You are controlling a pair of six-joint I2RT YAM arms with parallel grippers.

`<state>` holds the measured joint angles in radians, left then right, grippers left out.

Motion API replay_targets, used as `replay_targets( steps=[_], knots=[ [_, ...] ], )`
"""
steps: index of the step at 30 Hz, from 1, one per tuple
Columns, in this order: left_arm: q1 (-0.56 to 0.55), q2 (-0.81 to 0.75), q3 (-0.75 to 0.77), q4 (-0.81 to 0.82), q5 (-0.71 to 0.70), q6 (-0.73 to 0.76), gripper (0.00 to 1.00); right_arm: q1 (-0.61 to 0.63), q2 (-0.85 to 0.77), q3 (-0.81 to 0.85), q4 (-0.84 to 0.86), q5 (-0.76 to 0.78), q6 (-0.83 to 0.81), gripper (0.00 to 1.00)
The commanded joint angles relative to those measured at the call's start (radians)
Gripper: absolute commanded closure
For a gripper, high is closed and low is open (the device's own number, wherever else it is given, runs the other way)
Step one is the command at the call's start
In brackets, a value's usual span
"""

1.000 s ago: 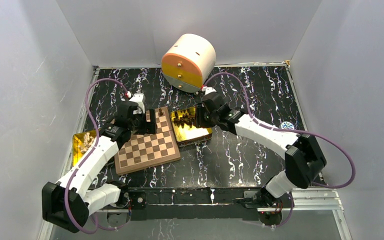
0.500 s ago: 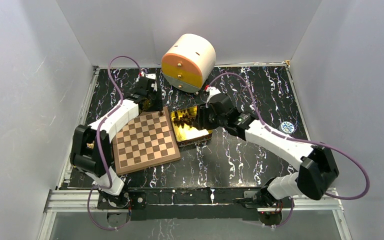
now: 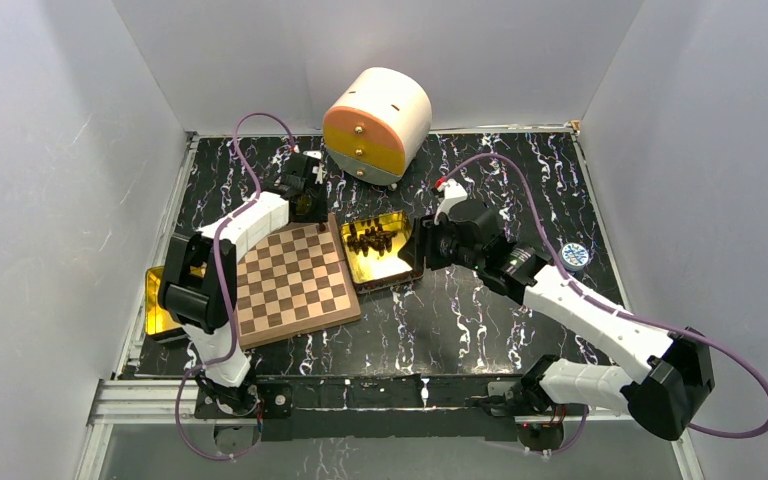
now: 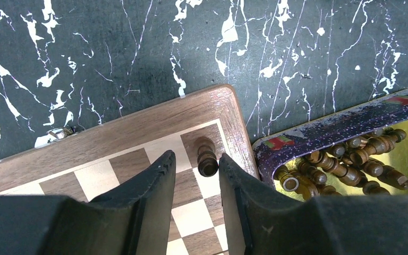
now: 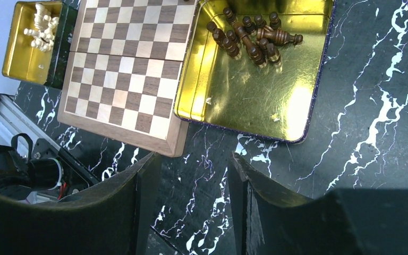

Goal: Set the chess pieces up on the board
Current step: Move the chess piece to the chessboard.

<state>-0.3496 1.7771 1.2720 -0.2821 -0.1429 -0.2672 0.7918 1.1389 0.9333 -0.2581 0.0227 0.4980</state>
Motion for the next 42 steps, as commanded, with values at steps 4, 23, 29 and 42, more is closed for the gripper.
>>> replay_targets(
  steps=[4, 23, 29, 42],
  knots=[
    [-0.002, 0.012, 0.031, 0.011, 0.013, 0.021, 0.68, 0.0, -0.039, -0.026, 0.05, 0.027, 0.002, 0.41],
    [0.0, -0.022, 0.066, -0.131, -0.111, 0.043, 0.81, -0.001, -0.071, -0.072, 0.034, 0.043, 0.02, 0.21],
    [0.01, -0.046, 0.061, -0.152, -0.125, 0.045, 0.81, 0.0, -0.068, -0.071, 0.031, 0.055, 0.027, 0.09],
    [0.056, -0.038, 0.039, -0.157, -0.1, 0.042, 0.81, -0.001, -0.071, -0.077, 0.023, 0.066, 0.031, 0.08]
  ],
)
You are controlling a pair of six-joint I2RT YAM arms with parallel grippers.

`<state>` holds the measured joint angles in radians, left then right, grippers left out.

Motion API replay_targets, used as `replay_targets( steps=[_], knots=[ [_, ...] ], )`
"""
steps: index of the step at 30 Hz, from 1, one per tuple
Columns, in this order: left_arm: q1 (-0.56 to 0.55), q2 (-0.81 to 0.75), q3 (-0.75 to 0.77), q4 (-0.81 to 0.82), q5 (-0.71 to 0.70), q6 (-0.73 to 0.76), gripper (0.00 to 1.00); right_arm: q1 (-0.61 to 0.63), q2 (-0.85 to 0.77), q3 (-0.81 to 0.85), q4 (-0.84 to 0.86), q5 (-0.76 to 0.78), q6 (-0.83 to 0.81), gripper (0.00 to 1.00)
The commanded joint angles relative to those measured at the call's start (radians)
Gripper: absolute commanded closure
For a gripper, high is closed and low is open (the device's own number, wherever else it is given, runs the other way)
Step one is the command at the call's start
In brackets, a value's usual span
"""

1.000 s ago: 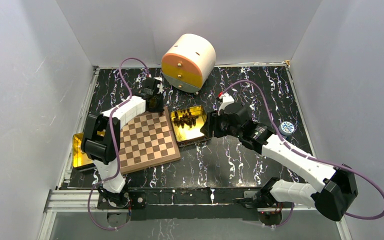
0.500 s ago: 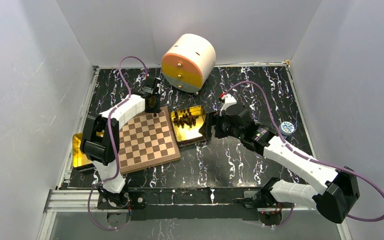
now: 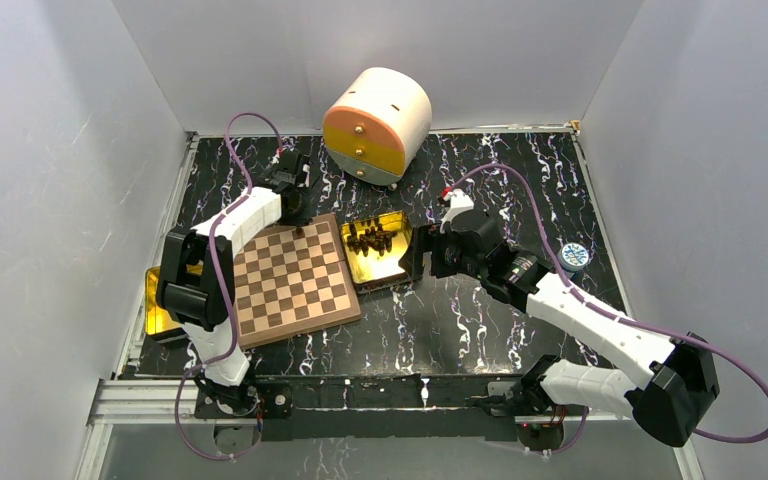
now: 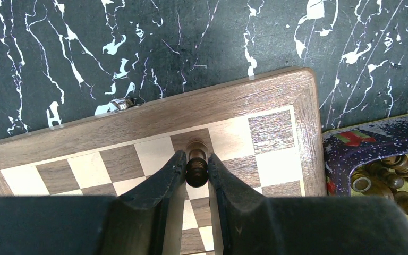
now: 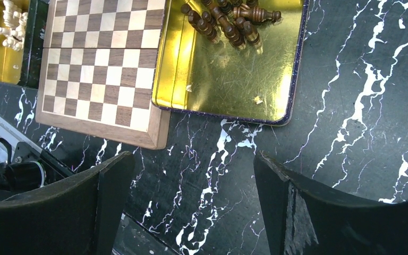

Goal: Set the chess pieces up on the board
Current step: Move the chess piece to the chessboard.

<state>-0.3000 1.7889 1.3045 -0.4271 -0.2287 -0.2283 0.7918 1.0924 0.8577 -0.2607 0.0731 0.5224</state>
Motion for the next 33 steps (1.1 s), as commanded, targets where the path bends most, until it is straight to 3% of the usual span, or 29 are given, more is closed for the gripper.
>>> replay_targets(
  steps=[1, 24, 33],
  knots=[
    [0.008, -0.048, 0.006, -0.011, -0.012, 0.003, 0.81, -0.001, -0.022, -0.001, 0.026, 0.016, 0.007, 0.08],
    [0.016, -0.022, -0.01, -0.027, -0.011, -0.01, 0.73, -0.001, -0.01, -0.012, 0.032, 0.012, 0.013, 0.07],
    [0.016, -0.016, 0.001, -0.039, -0.019, 0.0, 0.77, -0.001, -0.008, -0.016, 0.033, 0.015, 0.013, 0.07]
  ],
)
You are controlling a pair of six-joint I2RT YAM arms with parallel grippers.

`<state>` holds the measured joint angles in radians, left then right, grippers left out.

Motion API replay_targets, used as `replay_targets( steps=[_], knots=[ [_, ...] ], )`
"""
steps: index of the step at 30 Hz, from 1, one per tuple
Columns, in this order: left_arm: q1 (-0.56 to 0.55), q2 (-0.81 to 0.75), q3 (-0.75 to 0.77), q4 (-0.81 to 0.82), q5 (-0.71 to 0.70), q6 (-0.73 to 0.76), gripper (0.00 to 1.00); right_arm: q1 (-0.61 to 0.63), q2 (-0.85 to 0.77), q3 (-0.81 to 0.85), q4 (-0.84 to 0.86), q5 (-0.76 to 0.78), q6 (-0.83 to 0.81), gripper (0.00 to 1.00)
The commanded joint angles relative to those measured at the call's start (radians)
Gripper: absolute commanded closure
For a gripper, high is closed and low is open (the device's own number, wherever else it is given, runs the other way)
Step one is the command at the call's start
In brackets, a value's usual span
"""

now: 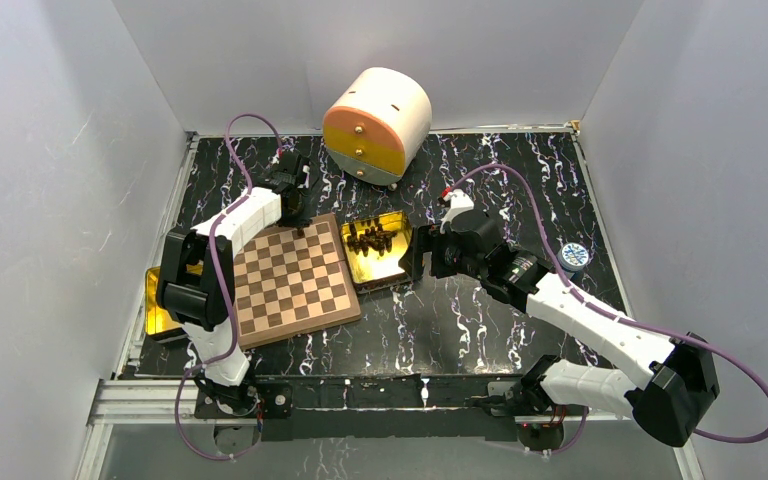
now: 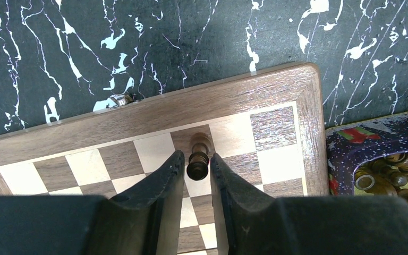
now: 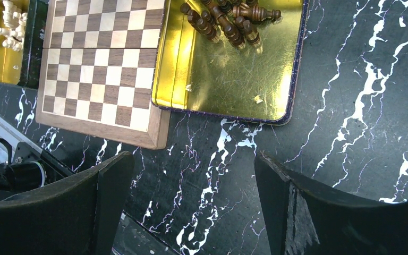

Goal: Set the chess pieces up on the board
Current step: Move the chess piece to the chessboard.

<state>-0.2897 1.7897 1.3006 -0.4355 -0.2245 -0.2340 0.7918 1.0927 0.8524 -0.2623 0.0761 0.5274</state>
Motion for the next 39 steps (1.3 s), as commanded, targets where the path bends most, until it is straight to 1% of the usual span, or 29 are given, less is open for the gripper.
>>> replay_targets(
  steps=[1, 9, 13, 17, 20, 25, 30, 32, 34, 35, 37, 39],
  knots=[
    [0.006, -0.016, 0.007, -0.036, -0.026, 0.007, 0.78, 0.0, -0.008, -0.01, 0.035, 0.012, 0.008, 0.07],
    [0.005, -0.018, 0.011, -0.052, -0.038, 0.014, 0.8, 0.0, 0.001, -0.003, 0.039, 0.006, 0.011, 0.07],
    [0.006, -0.015, 0.013, -0.06, -0.039, 0.015, 0.79, -0.002, 0.0, -0.008, 0.04, 0.002, 0.014, 0.07],
    [0.006, -0.009, 0.016, -0.061, -0.036, 0.012, 0.69, -0.001, -0.006, -0.013, 0.04, 0.0, 0.017, 0.07],
    [0.006, -0.009, 0.021, -0.061, -0.03, 0.012, 0.67, 0.0, -0.007, -0.013, 0.04, 0.0, 0.019, 0.07],
    [0.006, -0.051, 0.038, -0.069, -0.01, -0.008, 0.48, 0.0, -0.004, -0.015, 0.041, -0.007, 0.021, 0.07],
    [0.005, -0.144, 0.065, -0.09, 0.029, -0.024, 0.34, 0.0, 0.034, 0.01, 0.039, -0.018, 0.023, 0.07],
    [0.005, -0.19, 0.066, -0.1, 0.054, -0.025, 0.29, 0.0, 0.062, 0.03, 0.035, -0.024, 0.022, 0.09],
    [0.005, -0.254, 0.049, -0.1, 0.094, -0.024, 0.26, 0.0, 0.093, 0.052, 0.037, -0.027, 0.017, 0.14],
    [0.005, -0.282, 0.032, -0.096, 0.127, -0.019, 0.24, -0.001, 0.109, 0.06, 0.043, -0.028, 0.015, 0.18],
    [0.006, -0.349, -0.029, -0.078, 0.177, -0.015, 0.17, -0.001, 0.145, 0.075, 0.057, -0.019, 0.008, 0.28],
    [0.005, -0.422, -0.106, -0.049, 0.219, -0.019, 0.15, -0.001, 0.185, 0.092, 0.069, 0.014, -0.004, 0.36]
  ],
)
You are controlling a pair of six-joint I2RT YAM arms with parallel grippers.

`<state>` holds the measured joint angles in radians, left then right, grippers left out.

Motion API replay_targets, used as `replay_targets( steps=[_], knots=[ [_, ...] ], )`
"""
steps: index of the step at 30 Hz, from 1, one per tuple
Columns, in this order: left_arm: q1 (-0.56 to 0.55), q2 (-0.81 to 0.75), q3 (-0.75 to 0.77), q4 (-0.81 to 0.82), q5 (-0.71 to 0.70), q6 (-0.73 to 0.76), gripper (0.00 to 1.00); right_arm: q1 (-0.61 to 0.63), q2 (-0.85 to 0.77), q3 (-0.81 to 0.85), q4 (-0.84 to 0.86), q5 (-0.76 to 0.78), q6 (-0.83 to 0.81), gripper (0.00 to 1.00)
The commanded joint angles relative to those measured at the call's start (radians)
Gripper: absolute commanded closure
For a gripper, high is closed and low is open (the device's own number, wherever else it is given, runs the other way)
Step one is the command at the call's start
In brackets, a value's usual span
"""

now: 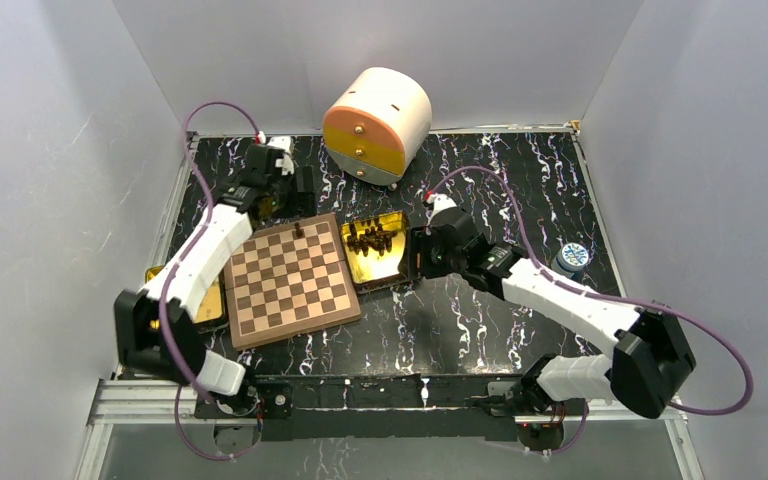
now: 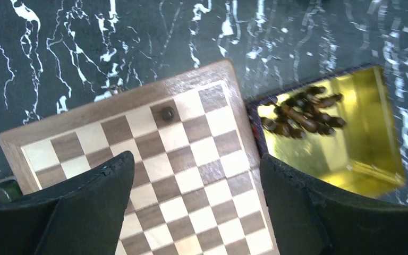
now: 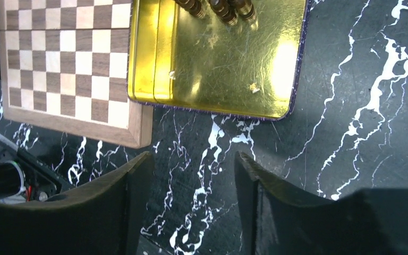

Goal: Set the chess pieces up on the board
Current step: Move the chess piece to the chessboard, then pick up the chess piece from the storage box.

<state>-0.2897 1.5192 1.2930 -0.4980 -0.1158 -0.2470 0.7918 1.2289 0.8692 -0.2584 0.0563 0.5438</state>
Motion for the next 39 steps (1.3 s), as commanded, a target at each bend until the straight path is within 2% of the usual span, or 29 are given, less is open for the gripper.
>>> replay_targets(
  steps=[1, 5, 8, 14, 20, 26, 36, 39],
  knots=[
    [0.005, -0.187, -0.139, 0.027, 0.132, -0.01, 0.14, -0.001, 0.074, 0.081, 0.068, 0.052, -0.025, 0.39],
    [0.006, -0.335, -0.312, 0.094, 0.168, -0.018, 0.13, -0.003, 0.186, 0.148, 0.058, 0.121, -0.066, 0.57],
    [0.006, -0.42, -0.405, 0.12, 0.131, -0.005, 0.12, -0.004, 0.269, 0.198, 0.066, 0.155, -0.101, 0.63],
    [0.003, -0.518, -0.494, 0.141, 0.053, 0.014, 0.11, -0.014, 0.448, 0.322, 0.064, 0.123, -0.139, 0.64],
    [0.003, -0.553, -0.49, 0.141, 0.051, 0.022, 0.1, -0.013, 0.577, 0.441, 0.053, 0.121, -0.12, 0.58],
    [0.003, -0.563, -0.491, 0.141, 0.038, 0.024, 0.09, -0.013, 0.668, 0.523, 0.039, 0.125, -0.117, 0.59],
    [0.004, -0.573, -0.492, 0.141, 0.025, 0.029, 0.09, -0.013, 0.728, 0.566, 0.012, 0.175, -0.144, 0.64],
    [0.004, -0.57, -0.492, 0.141, 0.023, 0.029, 0.09, -0.014, 0.735, 0.569, 0.008, 0.177, -0.148, 0.68]
  ],
)
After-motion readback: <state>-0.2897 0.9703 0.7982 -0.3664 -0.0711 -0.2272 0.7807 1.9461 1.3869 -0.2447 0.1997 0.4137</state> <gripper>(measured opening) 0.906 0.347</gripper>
